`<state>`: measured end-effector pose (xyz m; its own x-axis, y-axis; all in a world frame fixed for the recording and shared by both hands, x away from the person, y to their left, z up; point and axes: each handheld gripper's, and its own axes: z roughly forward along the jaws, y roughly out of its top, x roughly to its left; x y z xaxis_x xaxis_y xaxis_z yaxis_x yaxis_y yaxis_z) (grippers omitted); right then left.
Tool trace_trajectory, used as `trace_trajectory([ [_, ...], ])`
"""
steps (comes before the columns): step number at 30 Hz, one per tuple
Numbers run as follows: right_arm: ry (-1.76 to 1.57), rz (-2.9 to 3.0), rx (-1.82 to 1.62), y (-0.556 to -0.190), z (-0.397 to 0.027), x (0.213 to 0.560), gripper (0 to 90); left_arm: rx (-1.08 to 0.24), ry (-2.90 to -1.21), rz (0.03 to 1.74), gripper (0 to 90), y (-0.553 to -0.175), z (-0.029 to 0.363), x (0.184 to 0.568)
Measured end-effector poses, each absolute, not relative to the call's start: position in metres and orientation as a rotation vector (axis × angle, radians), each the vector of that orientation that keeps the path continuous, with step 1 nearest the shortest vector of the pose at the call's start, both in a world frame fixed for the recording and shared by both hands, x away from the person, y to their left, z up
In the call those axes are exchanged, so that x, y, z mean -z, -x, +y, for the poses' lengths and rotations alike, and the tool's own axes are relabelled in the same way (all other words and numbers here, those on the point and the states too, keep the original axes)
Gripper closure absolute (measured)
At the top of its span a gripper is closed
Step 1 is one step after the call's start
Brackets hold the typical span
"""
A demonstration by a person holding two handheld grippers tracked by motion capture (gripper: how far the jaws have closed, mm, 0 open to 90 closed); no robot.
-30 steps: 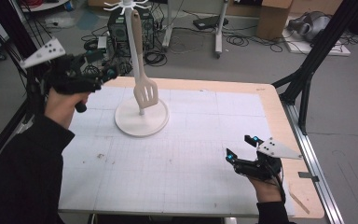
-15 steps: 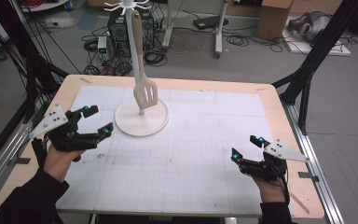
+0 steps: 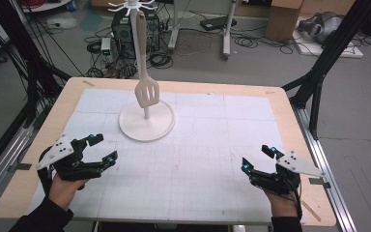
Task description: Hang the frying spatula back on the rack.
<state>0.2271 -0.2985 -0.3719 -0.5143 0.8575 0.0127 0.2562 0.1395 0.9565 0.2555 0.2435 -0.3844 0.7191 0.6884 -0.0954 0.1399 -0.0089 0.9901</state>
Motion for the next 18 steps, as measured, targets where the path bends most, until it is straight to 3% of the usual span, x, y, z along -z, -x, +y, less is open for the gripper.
trace_trajectory([
  [18, -1.064, 1.9, -1.357, -0.2298, -0.2936, 0.38, 17.7, -0.497, -1.559, 0.692, 20.8, -0.2503, 0.2434, 0.3864],
])
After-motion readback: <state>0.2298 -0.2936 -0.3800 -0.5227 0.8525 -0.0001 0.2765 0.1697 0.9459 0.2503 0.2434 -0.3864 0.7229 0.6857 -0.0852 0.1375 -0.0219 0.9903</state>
